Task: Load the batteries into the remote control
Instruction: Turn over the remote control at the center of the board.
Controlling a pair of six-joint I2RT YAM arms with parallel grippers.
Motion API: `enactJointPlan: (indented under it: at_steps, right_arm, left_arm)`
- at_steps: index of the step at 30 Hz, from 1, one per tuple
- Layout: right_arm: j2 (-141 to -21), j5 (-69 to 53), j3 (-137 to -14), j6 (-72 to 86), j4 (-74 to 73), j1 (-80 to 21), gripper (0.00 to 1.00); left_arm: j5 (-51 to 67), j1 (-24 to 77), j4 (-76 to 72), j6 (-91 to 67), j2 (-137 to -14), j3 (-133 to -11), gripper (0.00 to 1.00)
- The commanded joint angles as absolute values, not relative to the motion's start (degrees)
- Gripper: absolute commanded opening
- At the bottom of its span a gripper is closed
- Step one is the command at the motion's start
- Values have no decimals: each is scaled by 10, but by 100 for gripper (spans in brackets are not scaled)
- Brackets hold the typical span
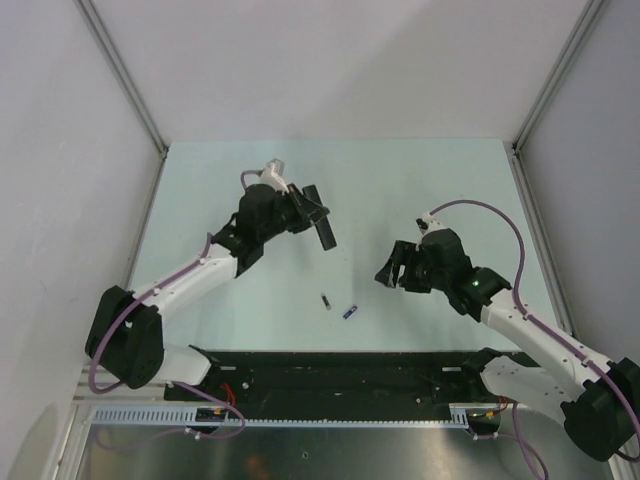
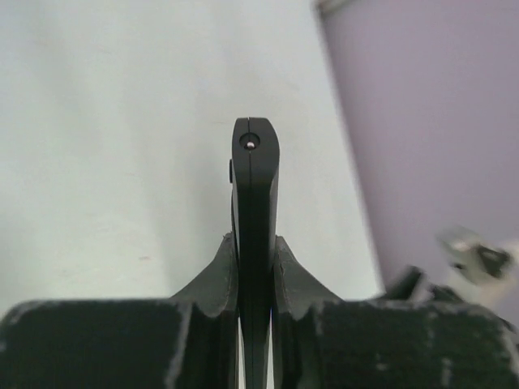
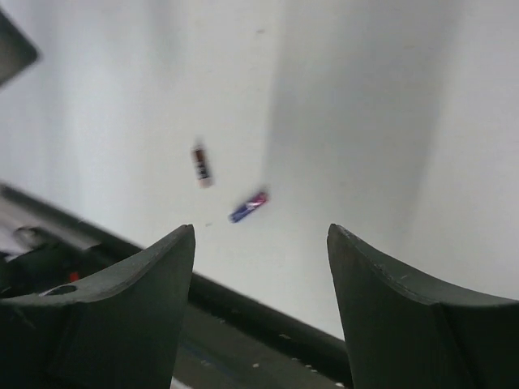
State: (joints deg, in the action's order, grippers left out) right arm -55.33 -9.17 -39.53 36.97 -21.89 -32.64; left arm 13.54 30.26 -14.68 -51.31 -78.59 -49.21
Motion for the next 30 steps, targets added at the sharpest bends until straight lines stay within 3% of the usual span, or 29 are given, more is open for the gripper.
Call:
enactJointPlan:
  at_steps: [1,5,12,20,26,30]
  right_arm:
    - [-534,105,-429,341,-282,-355,71]
    - [-529,138,-430,336,-290,-366,71]
    - [-532,145,-432,324,-309,-376,70]
    - [-531,139,-442,320,-330,-386,71]
    - [-519,134,-442,321,-340,-386,73]
    - [-517,128,-442,321,-343,-385,73]
  left_arm:
    - [-110,324,165,-336,-795,-580,0]
    - [-262,355,270,-259,-855,-662,0]
    - [-375,409,359,-183,-995,-775,0]
    - [-390,422,389,-185,-1127,-863,0]
    - [-361,424,388,-185,-1185,-891,12]
    - [-346,430,388,-187,-1199,-902,28]
